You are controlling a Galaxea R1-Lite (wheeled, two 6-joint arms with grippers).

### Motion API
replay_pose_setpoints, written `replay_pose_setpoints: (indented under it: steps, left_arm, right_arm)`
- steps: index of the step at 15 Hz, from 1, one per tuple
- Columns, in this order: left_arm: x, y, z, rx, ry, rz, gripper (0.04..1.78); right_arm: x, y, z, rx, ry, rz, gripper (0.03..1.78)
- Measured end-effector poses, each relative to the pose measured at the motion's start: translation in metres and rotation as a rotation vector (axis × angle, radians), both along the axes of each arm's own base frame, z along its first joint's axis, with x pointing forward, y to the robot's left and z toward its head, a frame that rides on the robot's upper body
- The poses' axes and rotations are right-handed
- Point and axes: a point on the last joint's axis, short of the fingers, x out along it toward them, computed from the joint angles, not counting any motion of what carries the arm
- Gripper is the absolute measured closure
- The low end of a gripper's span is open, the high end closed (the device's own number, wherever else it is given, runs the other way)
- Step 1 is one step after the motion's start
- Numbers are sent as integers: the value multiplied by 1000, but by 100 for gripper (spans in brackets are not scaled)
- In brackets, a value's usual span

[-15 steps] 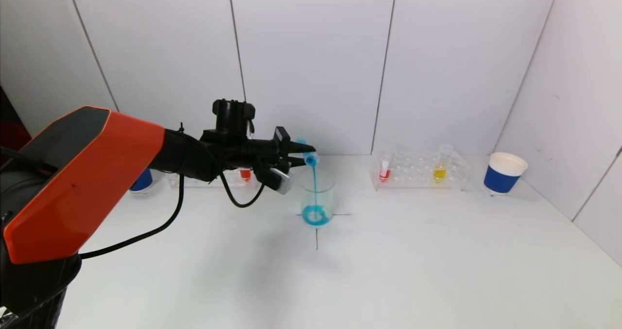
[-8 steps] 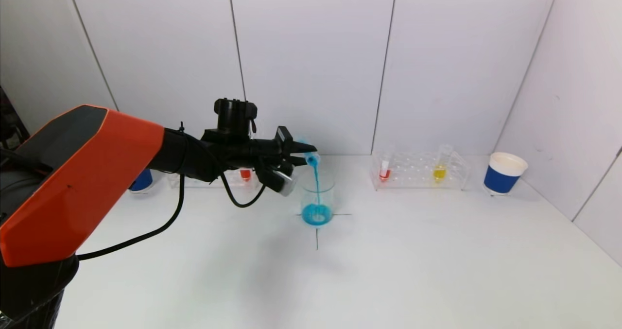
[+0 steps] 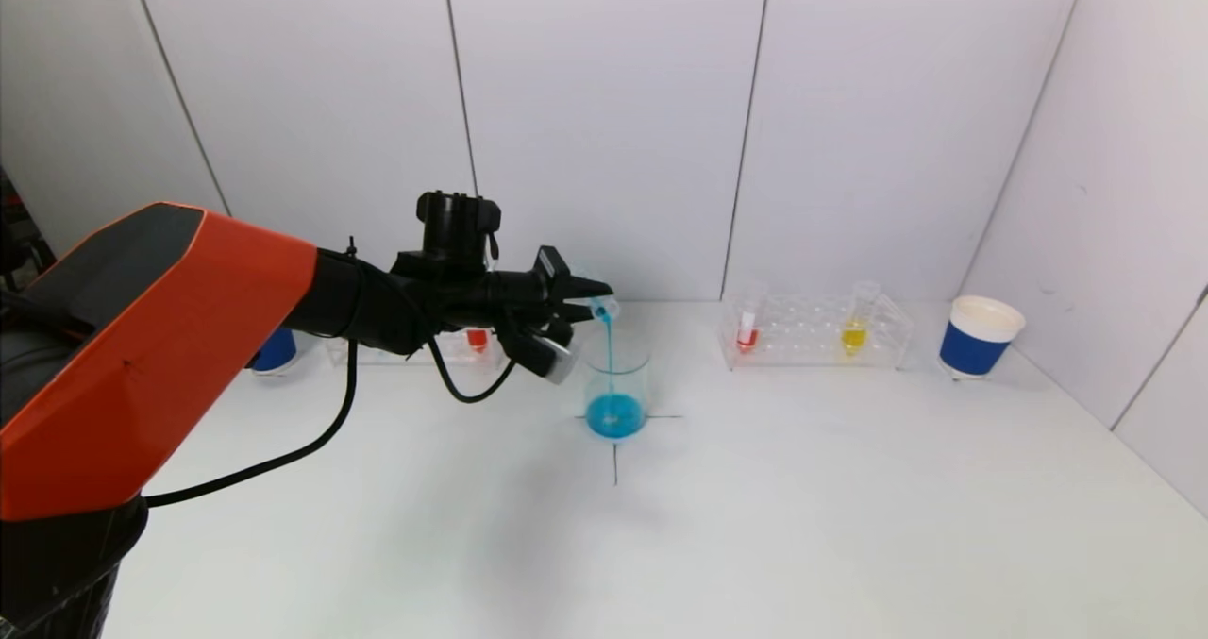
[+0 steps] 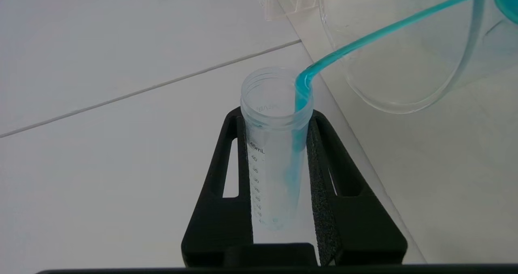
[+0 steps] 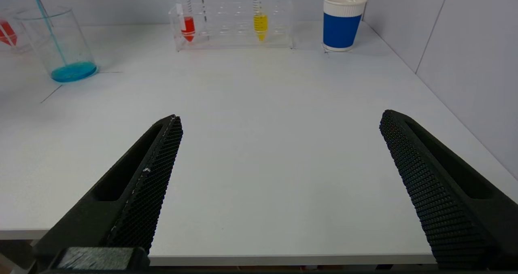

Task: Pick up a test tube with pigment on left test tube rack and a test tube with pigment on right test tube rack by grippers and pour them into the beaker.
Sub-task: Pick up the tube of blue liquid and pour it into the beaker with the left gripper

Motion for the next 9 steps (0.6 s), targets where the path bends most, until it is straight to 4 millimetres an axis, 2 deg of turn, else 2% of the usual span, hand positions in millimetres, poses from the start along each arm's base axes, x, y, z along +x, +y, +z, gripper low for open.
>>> replay_pose_setpoints:
  steps: [9]
  left_arm:
    - [-5,-1,5,14,-26,3,139]
  right_arm:
    - [0,0,0,0,1,0,4]
